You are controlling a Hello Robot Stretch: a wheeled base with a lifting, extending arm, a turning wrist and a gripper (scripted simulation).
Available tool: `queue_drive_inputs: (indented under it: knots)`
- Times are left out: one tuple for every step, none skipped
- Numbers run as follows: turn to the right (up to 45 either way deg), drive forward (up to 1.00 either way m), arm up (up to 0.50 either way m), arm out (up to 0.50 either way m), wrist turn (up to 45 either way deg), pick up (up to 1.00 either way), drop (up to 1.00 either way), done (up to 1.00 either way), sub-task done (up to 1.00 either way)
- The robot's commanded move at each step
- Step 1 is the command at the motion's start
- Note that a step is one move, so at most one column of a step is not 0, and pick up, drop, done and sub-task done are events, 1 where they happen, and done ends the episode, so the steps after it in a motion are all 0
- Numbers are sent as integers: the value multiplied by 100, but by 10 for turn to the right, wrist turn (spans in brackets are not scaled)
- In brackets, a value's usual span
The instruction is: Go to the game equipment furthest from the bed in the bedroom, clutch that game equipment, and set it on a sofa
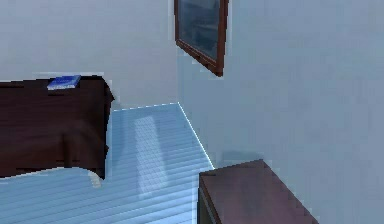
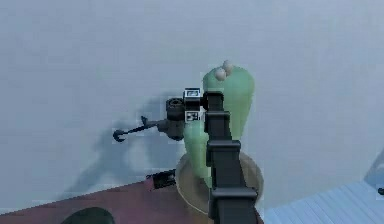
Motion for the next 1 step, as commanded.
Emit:
queue_drive_inputs:
  knots:
    - [0, 0, -32, 0, 0, 0, 0, 0, 0]
